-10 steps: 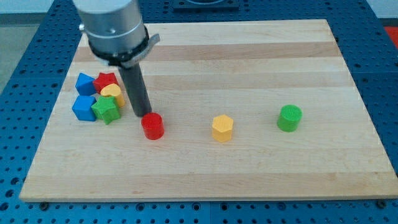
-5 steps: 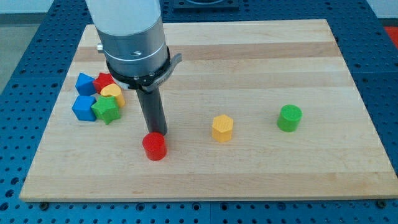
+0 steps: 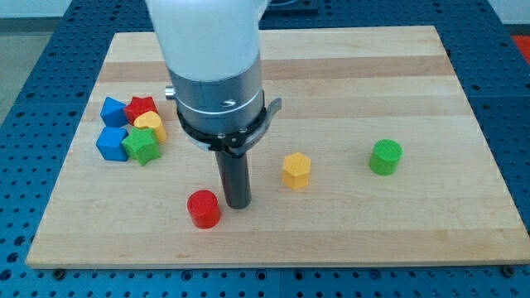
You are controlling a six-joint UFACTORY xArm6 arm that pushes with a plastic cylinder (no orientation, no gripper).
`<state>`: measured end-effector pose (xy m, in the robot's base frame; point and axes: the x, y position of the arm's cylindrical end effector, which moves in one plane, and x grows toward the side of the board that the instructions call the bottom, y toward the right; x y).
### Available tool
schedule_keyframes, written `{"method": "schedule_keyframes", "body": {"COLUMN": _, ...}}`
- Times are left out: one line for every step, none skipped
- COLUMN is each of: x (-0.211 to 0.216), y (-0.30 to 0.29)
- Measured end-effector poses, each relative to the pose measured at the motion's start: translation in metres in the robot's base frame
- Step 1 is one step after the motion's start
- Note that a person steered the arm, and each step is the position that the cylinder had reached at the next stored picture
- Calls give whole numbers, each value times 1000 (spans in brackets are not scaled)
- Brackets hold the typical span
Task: Place the red circle towards the bottom left side of the board
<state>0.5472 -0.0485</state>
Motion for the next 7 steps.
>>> {"method": "schedule_keyframes", "body": {"x": 0, "y": 0}}
{"method": "schedule_keyframes", "body": {"x": 4, "y": -1}}
{"method": "schedule_keyframes", "body": {"x": 9, "y": -19}}
{"method": "schedule_keyframes", "body": {"x": 15, "y": -28}}
{"method": "schedule_keyframes", "body": {"x": 15, "y": -36}}
{"method": "schedule_keyframes", "body": {"x": 15, "y": -36}}
{"method": "schedule_keyframes", "body": {"x": 36, "y": -12}}
